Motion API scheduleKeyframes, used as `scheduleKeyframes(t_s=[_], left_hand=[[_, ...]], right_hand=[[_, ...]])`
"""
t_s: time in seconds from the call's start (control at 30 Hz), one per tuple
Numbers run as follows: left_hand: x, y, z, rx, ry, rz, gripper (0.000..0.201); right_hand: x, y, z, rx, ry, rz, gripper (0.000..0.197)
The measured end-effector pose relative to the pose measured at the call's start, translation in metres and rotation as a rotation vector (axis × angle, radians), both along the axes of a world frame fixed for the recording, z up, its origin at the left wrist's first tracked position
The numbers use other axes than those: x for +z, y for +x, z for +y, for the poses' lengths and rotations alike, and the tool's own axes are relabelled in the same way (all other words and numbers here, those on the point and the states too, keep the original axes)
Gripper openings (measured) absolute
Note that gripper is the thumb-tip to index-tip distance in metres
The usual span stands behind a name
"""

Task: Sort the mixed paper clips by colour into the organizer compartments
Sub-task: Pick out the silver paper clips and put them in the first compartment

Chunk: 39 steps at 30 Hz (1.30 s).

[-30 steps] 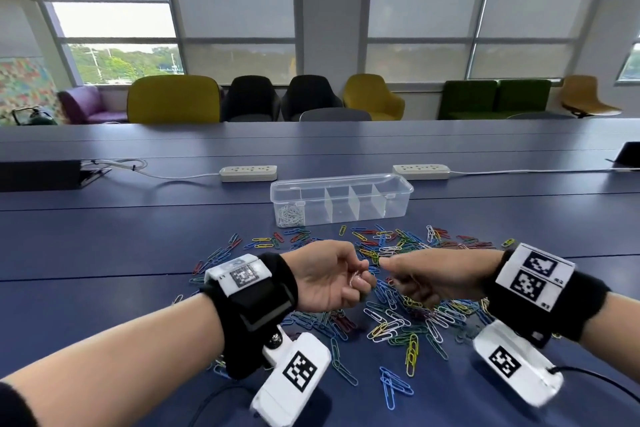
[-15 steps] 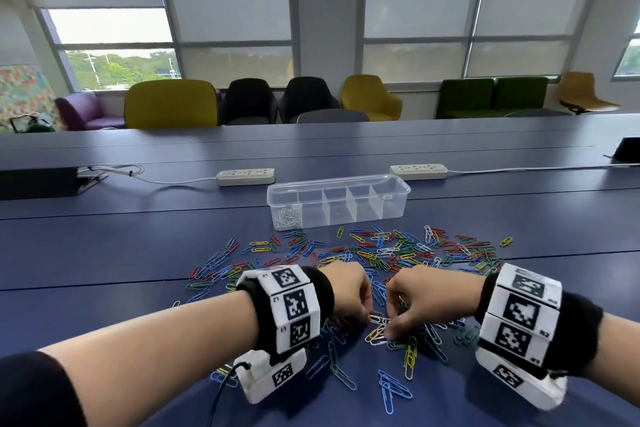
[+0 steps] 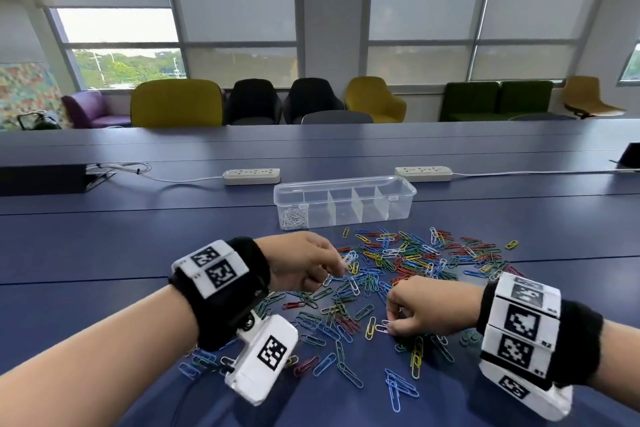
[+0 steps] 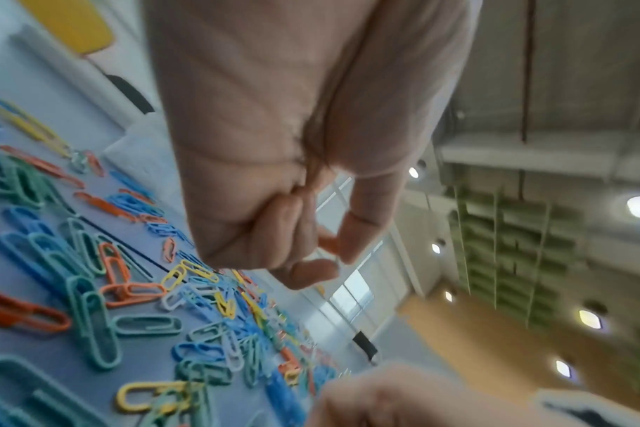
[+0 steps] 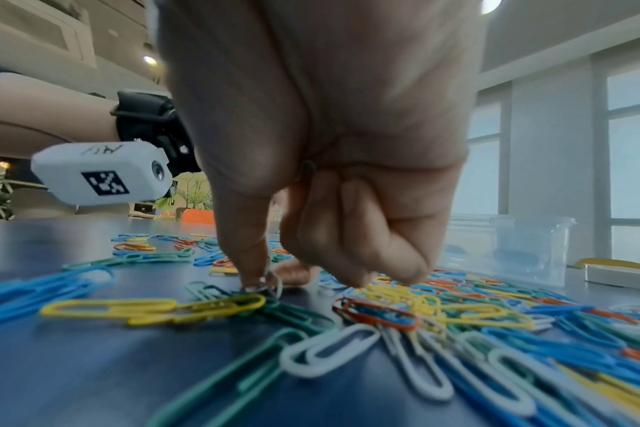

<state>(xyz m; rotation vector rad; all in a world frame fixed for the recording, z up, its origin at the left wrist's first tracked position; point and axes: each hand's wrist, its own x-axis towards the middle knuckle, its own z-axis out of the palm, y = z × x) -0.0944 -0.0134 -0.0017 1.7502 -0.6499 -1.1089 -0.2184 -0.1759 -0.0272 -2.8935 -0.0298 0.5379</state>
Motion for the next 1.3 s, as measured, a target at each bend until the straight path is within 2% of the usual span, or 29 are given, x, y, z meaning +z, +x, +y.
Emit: scheduleKeyframes(t_s=[0.13, 0.27, 0.4, 0.57, 0.7, 0.83, 0.97, 1.07, 1.17, 1.3], left_hand=[[0.006, 0.005, 0.014, 0.119, -0.207, 0.256, 0.018], [0.001, 0.009, 0.025, 0.248, -0.394, 0.596, 0.022], [-0.008, 0.008, 0.026, 0.350, -0.461, 0.765, 0.011], [-0.021, 0.008, 0.017, 0.446, -0.533, 0.923, 0.037], [-0.022, 0.006, 0.011, 0.383, -0.633, 0.965, 0.057], [-0.022, 0.011, 0.008, 0.481, -0.674, 1.007, 0.046], [-0.023, 0.019, 0.010, 0.520, -0.722, 1.084, 0.044], [-0.026, 0.032, 0.011, 0.552, -0.735, 1.125, 0.043], [-0.028, 0.053, 0.009, 0.598, -0.644, 1.051, 0.041], [-0.008, 0.085, 0.003, 0.524, -0.547, 0.771, 0.034]], right_hand=[[0.000, 0.003, 0.002, 0.030, -0.038, 0.034, 0.029], [0.007, 0.008, 0.001, 0.036, -0.037, 0.050, 0.030], [0.034, 0.023, 0.002, 0.013, 0.090, -0.128, 0.033], [0.067, 0.051, 0.024, 0.043, 0.202, -0.335, 0.026], [0.069, 0.076, 0.047, 0.114, 0.072, -0.254, 0.026], [0.066, 0.098, 0.058, 0.108, 0.010, -0.253, 0.027], [0.070, 0.113, 0.057, 0.045, 0.179, -0.262, 0.028], [0.078, 0.118, 0.050, -0.030, 0.369, -0.380, 0.033], [0.088, 0.125, 0.031, -0.074, 0.422, -0.457, 0.035], [0.071, 0.140, -0.012, -0.111, 0.084, -0.207, 0.055]])
